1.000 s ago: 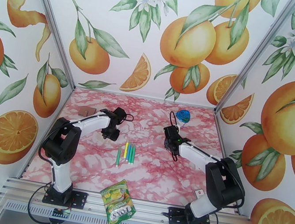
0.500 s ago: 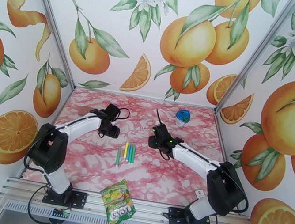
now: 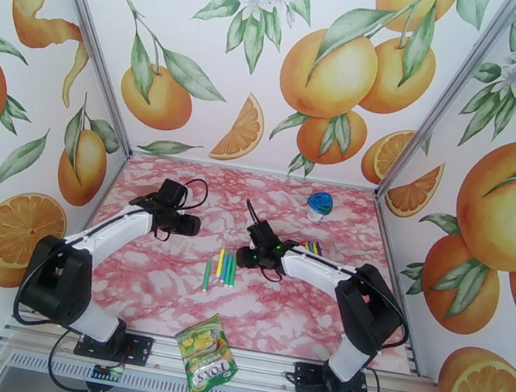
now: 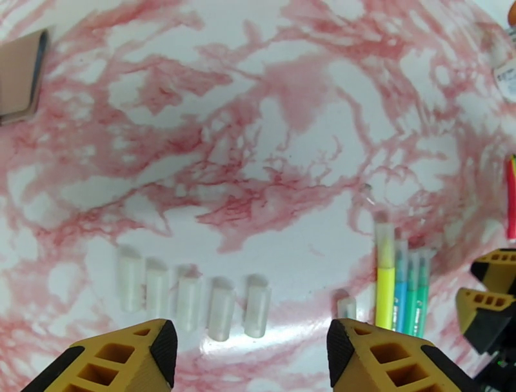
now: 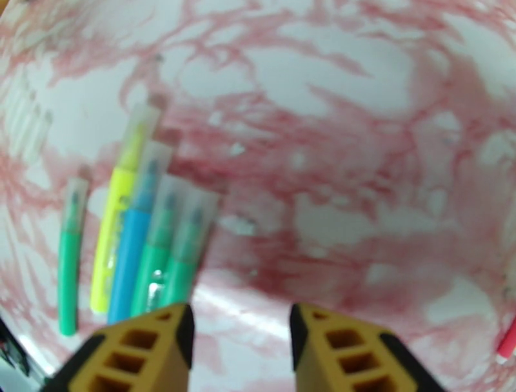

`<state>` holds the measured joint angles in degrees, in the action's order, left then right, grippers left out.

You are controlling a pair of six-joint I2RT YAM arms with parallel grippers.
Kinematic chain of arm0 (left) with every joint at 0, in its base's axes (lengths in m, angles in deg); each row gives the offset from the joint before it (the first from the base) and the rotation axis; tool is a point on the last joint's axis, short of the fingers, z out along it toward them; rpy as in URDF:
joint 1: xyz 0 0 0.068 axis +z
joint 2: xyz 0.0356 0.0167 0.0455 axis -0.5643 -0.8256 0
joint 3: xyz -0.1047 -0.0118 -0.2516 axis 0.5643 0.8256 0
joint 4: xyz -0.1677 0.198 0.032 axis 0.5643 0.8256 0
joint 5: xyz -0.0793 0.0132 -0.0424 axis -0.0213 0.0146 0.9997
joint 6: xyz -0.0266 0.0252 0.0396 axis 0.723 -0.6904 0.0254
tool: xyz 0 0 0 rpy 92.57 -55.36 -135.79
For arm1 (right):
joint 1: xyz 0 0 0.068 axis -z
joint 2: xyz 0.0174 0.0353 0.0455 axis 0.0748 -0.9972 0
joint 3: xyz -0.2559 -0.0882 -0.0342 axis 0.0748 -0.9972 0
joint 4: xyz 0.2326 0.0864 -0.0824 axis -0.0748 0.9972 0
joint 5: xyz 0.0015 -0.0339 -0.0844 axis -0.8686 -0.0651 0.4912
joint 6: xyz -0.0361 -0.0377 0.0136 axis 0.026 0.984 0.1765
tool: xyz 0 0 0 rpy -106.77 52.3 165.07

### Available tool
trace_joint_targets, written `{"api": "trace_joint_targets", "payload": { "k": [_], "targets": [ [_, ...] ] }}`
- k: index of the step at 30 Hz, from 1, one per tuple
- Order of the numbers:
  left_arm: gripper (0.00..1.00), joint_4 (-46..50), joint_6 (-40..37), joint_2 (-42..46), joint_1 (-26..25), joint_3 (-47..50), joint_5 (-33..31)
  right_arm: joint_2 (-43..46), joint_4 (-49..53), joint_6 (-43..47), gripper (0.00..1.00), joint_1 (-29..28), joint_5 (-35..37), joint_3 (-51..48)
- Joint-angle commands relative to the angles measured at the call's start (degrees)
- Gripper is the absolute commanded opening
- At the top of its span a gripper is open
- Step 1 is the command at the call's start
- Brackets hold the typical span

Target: Open the pen caps

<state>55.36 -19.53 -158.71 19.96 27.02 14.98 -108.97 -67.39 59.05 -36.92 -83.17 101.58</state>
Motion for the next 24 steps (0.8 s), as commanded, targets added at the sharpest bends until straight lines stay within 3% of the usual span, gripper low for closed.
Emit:
{"api": "trace_joint_targets", "payload": {
  "k": [1,11,24],
  "targets": [
    [0.69,-4.2,1.4,3.1,1.6,2.1,3.0,-1.7,-1.5,-0.4,0.46,-1.0,-3.2,1.9],
    [0.77,-6.0,2.0,5.7,4.2,4.8,4.7,-4.4,-0.3,-0.5,0.45,-2.3,-4.3,3.2],
    [0.78,-6.5,2.2,6.2,4.8,5.3,5.6,-6.7,3.3,-0.2,0.42,-3.3,-1.0,5.1]
  ]
}}
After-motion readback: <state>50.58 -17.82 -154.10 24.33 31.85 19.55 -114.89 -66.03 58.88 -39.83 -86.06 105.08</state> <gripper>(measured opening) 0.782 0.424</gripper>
